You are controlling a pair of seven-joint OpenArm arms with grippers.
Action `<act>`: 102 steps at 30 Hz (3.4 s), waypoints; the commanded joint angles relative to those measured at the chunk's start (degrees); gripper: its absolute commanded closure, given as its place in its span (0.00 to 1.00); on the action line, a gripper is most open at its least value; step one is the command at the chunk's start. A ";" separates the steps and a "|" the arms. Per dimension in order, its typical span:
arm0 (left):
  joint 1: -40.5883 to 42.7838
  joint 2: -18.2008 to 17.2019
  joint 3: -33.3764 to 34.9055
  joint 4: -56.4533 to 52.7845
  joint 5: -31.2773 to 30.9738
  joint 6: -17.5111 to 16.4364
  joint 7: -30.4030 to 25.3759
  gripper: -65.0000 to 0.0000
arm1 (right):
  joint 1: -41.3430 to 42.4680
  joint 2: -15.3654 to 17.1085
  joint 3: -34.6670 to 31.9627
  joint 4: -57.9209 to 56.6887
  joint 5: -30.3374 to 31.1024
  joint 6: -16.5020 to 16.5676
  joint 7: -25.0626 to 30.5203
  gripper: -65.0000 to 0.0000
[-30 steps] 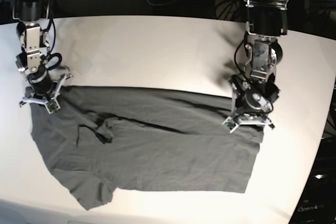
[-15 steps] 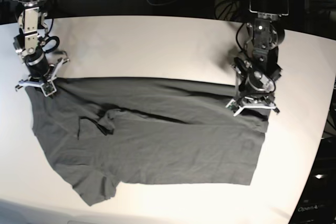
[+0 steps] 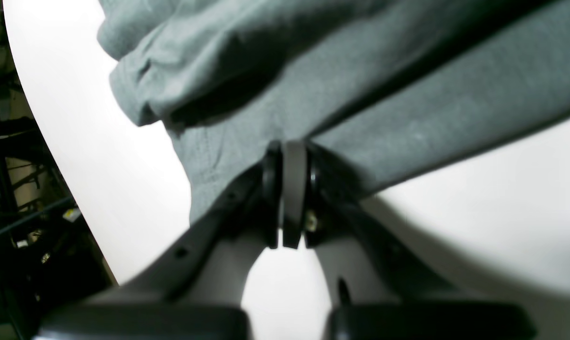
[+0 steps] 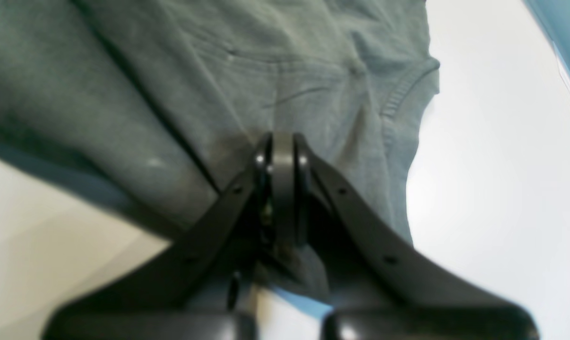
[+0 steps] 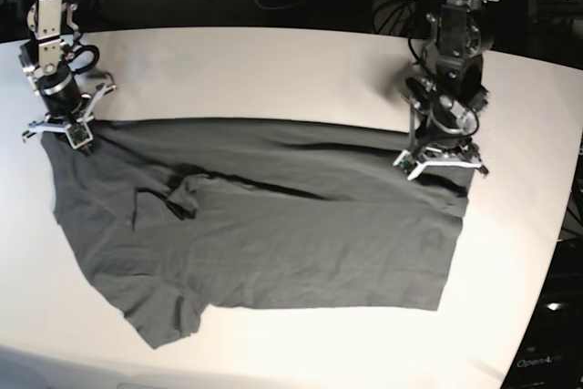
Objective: Fold the T-shirt properly
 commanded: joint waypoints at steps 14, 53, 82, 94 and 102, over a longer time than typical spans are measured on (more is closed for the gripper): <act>6.85 -0.32 -0.07 2.05 -0.59 -5.59 9.65 0.96 | -7.87 1.04 -0.14 -1.09 -4.09 3.92 -10.13 1.00; 16.78 0.12 -4.20 8.56 -0.85 -5.59 9.12 0.96 | -20.97 -3.97 7.07 9.81 -4.09 3.92 -10.13 1.00; 16.96 0.21 -4.12 7.94 -0.59 -5.59 9.12 0.96 | -19.29 -1.16 9.53 19.39 -4.18 3.92 -10.75 1.00; 16.69 0.21 -4.12 7.94 -0.85 -5.59 9.47 0.96 | -20.35 -0.98 11.99 24.66 -4.18 6.38 -10.84 1.00; 16.69 1.00 -4.12 8.38 -0.59 -5.59 9.56 0.96 | -16.83 -3.88 16.30 25.10 -4.27 13.32 -10.66 1.00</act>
